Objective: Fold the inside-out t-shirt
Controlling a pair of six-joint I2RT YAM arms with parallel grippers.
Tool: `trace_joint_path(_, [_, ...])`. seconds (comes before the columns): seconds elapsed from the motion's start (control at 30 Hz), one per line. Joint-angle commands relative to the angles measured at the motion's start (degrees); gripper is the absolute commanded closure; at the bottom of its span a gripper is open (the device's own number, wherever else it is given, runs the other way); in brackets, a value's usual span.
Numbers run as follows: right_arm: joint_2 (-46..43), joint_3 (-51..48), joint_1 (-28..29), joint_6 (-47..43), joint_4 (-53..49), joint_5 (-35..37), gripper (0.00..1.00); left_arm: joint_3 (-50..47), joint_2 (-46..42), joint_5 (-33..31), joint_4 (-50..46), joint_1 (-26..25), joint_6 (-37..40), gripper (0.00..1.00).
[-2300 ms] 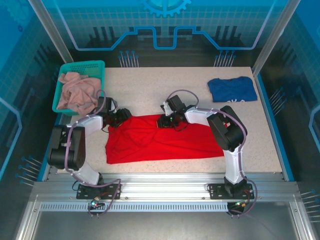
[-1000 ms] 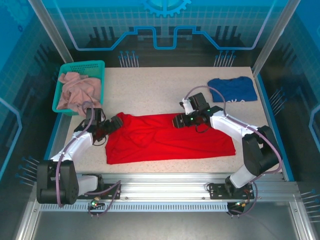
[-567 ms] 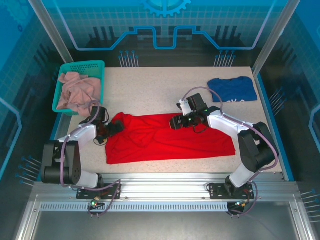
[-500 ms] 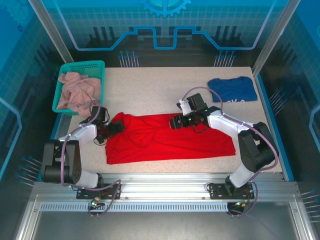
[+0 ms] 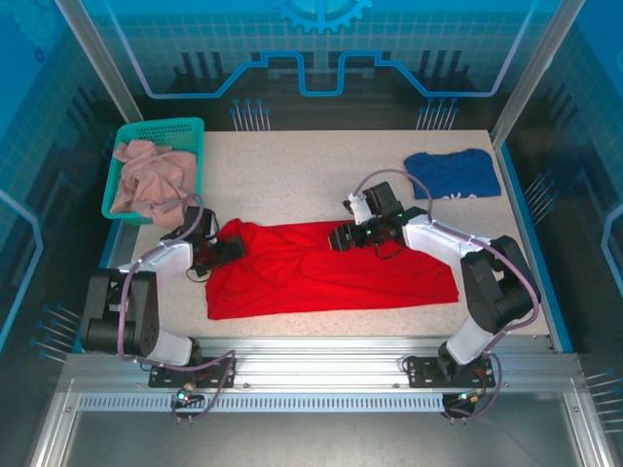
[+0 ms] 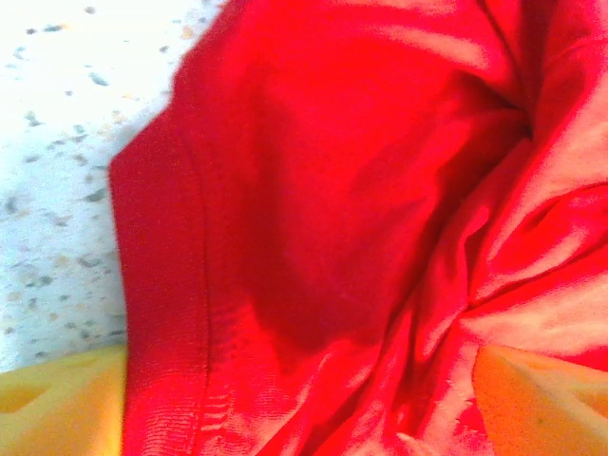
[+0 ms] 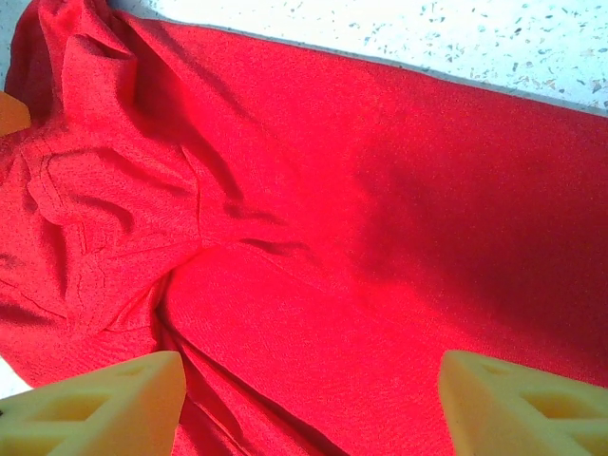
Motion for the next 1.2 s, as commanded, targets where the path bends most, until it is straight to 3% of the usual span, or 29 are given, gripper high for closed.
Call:
trace_joint_path(0.0, [1.03, -0.03, 0.19, 0.56, -0.32, -0.90, 0.29, -0.46, 2.76, 16.75, 8.57, -4.27, 0.42, 0.14])
trace_joint_path(0.33, [2.62, 0.74, 0.37, 0.82, -0.34, -1.12, 0.29, 0.11, 3.69, 15.18, 7.87, -7.55, 2.36, 0.16])
trace_joint_path(0.63, [3.39, 0.77, 0.30, 0.89, -0.37, -0.81, 0.29, -1.22, 3.03, 13.83, 8.13, -10.75, 3.28, 0.34])
trace_joint_path(0.9, [3.53, 1.27, 0.46, 0.90, -0.90, -0.63, 0.30, 0.00, 4.95, 12.70, 10.32, -11.31, 2.44, 0.65])
trace_joint_path(1.03, [2.75, 1.68, 0.33, 0.11, -2.61, 0.74, 0.30, 0.85, 4.98, 12.05, 10.31, -11.18, 2.23, 0.98])
trace_joint_path(1.17, [-0.45, 1.82, -1.28, -1.26, -5.72, 3.82, 0.30, 2.40, 3.84, 8.98, 5.83, -9.91, 1.53, 1.00])
